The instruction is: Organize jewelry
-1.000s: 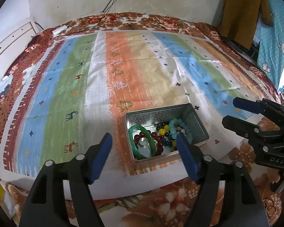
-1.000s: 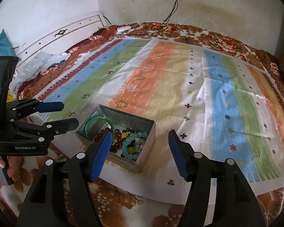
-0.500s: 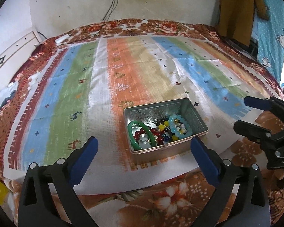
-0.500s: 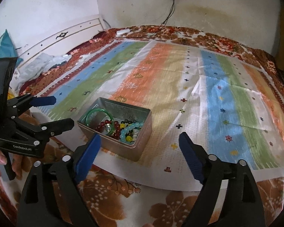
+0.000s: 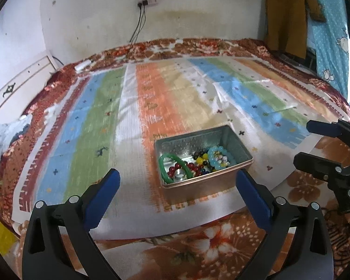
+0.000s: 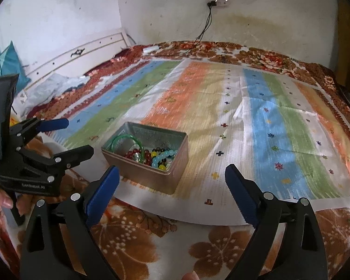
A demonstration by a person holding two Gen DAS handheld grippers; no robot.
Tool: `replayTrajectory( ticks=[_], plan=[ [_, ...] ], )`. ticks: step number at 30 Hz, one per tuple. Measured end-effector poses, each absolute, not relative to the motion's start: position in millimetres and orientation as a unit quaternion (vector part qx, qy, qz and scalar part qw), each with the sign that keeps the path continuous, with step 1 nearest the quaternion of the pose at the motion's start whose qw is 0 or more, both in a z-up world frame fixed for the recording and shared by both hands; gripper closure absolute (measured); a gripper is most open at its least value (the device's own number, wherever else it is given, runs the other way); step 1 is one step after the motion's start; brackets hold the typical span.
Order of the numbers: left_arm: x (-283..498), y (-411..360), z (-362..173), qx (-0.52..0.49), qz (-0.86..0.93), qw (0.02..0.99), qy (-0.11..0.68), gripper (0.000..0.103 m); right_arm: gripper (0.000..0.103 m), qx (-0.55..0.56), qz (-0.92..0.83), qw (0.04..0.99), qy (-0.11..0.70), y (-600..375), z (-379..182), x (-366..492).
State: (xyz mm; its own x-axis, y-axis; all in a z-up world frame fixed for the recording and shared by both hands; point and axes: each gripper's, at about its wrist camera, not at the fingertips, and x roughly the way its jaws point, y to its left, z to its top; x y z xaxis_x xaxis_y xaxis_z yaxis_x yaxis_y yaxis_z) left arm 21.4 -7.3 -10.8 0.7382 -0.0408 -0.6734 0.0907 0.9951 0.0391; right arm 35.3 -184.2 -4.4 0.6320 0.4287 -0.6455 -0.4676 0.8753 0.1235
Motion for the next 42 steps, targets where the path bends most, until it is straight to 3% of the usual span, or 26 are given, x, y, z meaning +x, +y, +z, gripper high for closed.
replayTrajectory(
  ticks=[42],
  plan=[
    [9.2,-11.1,-4.2,0.027,-0.048,0.944,0.325,0.006,0.011,-0.027,0.237,0.909,0.343,-192.3,-11.8,28.6]
  ],
)
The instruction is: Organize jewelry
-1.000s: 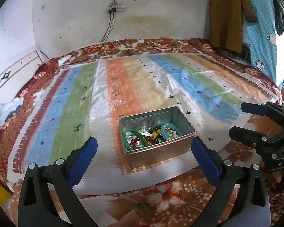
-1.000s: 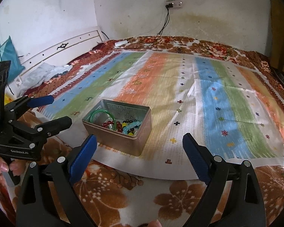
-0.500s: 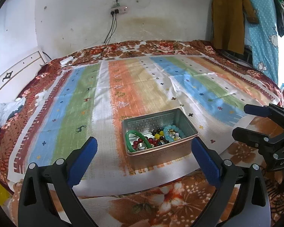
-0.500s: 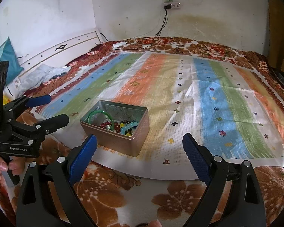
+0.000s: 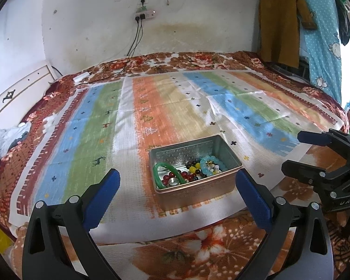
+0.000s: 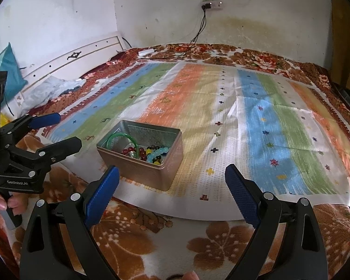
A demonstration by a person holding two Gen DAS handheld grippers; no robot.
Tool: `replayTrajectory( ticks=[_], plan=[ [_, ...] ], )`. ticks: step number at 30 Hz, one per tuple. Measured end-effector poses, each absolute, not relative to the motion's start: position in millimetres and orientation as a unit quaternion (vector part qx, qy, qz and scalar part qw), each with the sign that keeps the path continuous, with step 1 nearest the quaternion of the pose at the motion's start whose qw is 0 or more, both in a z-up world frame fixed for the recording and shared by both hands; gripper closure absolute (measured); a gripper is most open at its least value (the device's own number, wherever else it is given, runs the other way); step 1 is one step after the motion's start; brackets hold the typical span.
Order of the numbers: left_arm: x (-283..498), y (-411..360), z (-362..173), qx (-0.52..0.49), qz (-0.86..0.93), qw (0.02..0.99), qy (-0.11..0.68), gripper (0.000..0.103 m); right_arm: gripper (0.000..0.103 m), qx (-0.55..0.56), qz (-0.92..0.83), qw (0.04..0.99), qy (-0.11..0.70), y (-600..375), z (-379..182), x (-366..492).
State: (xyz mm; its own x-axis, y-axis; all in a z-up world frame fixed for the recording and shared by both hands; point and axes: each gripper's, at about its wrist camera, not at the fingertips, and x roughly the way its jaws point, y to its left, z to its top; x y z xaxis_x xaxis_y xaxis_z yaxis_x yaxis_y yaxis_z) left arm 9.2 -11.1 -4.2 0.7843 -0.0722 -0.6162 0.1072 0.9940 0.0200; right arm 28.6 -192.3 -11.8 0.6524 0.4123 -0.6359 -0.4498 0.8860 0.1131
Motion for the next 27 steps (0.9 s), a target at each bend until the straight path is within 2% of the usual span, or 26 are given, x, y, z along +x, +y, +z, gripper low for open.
replayTrajectory(
  ticks=[27],
  plan=[
    [13.3,-10.9,-3.5,0.023,-0.05,0.944,0.327,0.006,0.011,-0.029,0.237,0.907,0.346,-192.4,-14.5,29.6]
  ],
)
